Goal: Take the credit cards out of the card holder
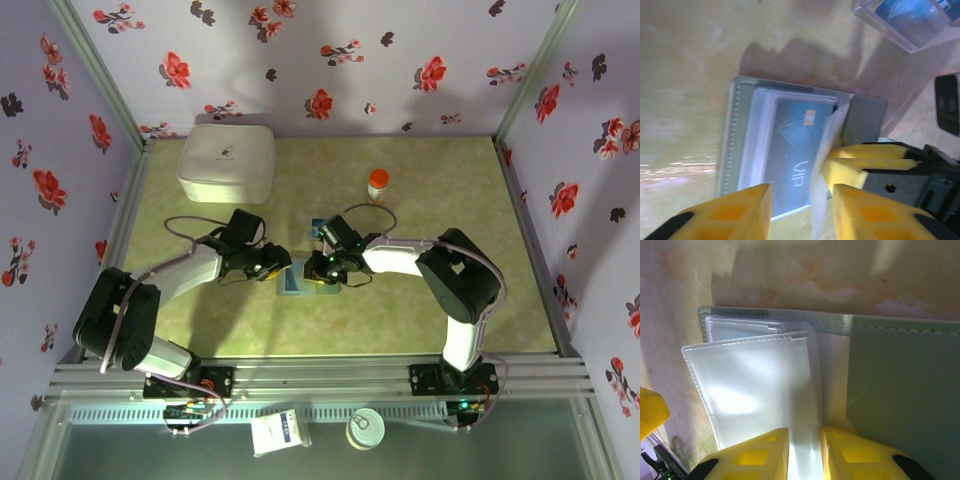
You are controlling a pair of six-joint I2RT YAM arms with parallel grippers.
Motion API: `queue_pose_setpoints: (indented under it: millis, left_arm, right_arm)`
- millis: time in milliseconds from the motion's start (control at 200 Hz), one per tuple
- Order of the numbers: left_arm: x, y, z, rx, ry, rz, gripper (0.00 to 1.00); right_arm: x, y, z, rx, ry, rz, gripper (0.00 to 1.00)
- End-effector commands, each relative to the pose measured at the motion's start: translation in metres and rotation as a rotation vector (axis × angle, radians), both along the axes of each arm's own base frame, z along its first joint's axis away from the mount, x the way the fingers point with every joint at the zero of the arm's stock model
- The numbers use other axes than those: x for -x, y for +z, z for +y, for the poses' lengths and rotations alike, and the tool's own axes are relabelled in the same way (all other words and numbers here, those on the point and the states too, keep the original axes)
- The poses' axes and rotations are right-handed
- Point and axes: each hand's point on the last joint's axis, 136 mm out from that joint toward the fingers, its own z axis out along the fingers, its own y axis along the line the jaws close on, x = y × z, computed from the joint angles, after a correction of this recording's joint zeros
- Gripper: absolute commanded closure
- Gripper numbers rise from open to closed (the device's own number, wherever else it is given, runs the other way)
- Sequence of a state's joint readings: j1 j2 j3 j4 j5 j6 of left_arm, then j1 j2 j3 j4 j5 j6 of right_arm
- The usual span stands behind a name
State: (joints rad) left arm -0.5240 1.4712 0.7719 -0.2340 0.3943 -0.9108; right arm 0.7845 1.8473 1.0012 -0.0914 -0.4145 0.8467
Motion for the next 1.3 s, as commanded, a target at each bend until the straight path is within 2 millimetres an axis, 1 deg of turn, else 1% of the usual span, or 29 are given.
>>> queue_pose_setpoints:
  millis: [0, 225, 300, 425, 500, 625, 790, 915, 975, 1090, 1295]
  left_arm:
    - [0.001, -0.002, -0.015, 0.066, -0.009, 0.015, 0.61]
    - [0.004, -0.017, -0.027, 0.062, -0.028, 0.050, 0.62]
    - [0.005, -0.021, -0.030, 0.059, -0.028, 0.062, 0.67]
    - [0.004, -0.023, -0.037, 0.074, -0.034, 0.063, 0.72]
    - [0.004, -0.021, -0.039, 0.079, -0.036, 0.060, 0.75]
    - [0.001, -0.012, -0.041, 0.088, -0.039, 0.045, 0.76]
    - [-0.001, -0.003, -0.045, 0.084, -0.048, 0.031, 0.76]
    - [-0.003, 0.003, -0.054, 0.091, -0.062, 0.024, 0.75]
    - [-0.003, 0.002, -0.059, 0.088, -0.071, 0.029, 0.75]
    - [-0.005, 0.002, -0.069, 0.086, -0.089, 0.029, 0.73]
    - [-0.006, -0.006, -0.088, 0.078, -0.124, 0.044, 0.68]
  right_arm:
    - [0.000, -0.001, -0.006, 0.014, -0.020, -0.003, 0.76]
    - [0.002, -0.001, -0.008, 0.014, -0.021, -0.001, 0.76]
    - [0.001, 0.000, -0.007, 0.010, -0.021, -0.004, 0.76]
    - [0.002, 0.001, -0.007, 0.006, -0.022, -0.002, 0.76]
    - [0.001, 0.007, -0.007, 0.001, -0.025, -0.010, 0.75]
    - [0.000, 0.025, -0.012, 0.001, -0.029, -0.050, 0.73]
    - [-0.002, 0.048, -0.028, 0.032, -0.042, -0.109, 0.71]
    - [-0.007, 0.062, -0.040, 0.031, -0.073, -0.143, 0.71]
    - [-0.009, 0.068, -0.046, 0.027, -0.088, -0.158, 0.71]
    - [-0.011, 0.076, -0.060, 0.035, -0.120, -0.182, 0.70]
    - [-0.010, 0.080, -0.086, 0.054, -0.164, -0.194, 0.69]
